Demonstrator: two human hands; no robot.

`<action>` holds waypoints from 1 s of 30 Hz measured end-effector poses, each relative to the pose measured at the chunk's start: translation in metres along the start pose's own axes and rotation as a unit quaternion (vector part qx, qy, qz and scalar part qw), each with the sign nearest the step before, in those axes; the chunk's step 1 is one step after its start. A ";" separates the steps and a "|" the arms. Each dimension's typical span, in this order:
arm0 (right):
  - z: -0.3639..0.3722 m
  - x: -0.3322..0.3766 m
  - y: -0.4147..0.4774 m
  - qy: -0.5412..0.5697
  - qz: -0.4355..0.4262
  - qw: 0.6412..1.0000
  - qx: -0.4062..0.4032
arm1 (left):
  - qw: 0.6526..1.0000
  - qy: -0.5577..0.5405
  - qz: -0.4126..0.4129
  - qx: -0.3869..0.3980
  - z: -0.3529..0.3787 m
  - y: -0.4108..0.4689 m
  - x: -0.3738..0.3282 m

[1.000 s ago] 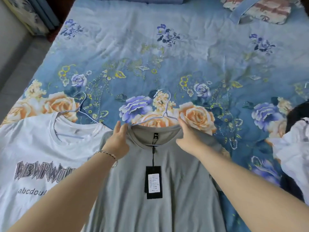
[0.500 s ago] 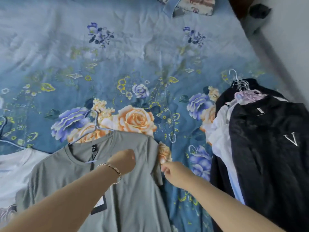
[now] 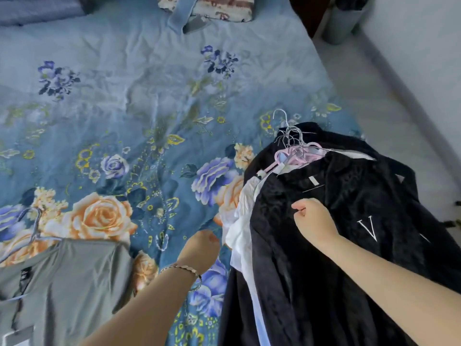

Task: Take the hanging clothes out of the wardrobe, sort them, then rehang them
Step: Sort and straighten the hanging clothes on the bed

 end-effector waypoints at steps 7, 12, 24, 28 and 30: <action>0.040 0.001 0.112 -0.042 0.035 0.994 0.090 | 0.998 -0.043 -0.043 -0.036 0.005 0.031 -0.018; 0.070 -0.001 0.140 0.078 0.143 0.986 0.034 | 0.995 -0.041 -0.071 -0.048 0.006 0.037 -0.002; 0.000 0.040 0.004 0.209 -0.136 0.954 -0.168 | 0.993 -0.015 0.111 0.037 0.028 -0.016 -0.056; -0.039 0.083 -0.070 0.223 -0.181 0.928 -0.237 | 0.972 -0.004 0.223 -0.069 0.017 -0.087 -0.103; -0.050 0.108 -0.106 0.226 -0.206 0.923 -0.232 | 0.963 -0.033 0.224 -0.148 -0.003 -0.125 -0.103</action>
Point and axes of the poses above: each hand's wrist, its own y-axis towards the middle knuckle, its own z-axis out of the palm, x = y × z, the point moved 8 cm from there along y, towards the middle knuckle, and after that the axes turned 6 degrees about -z, right-handed, at the moved point
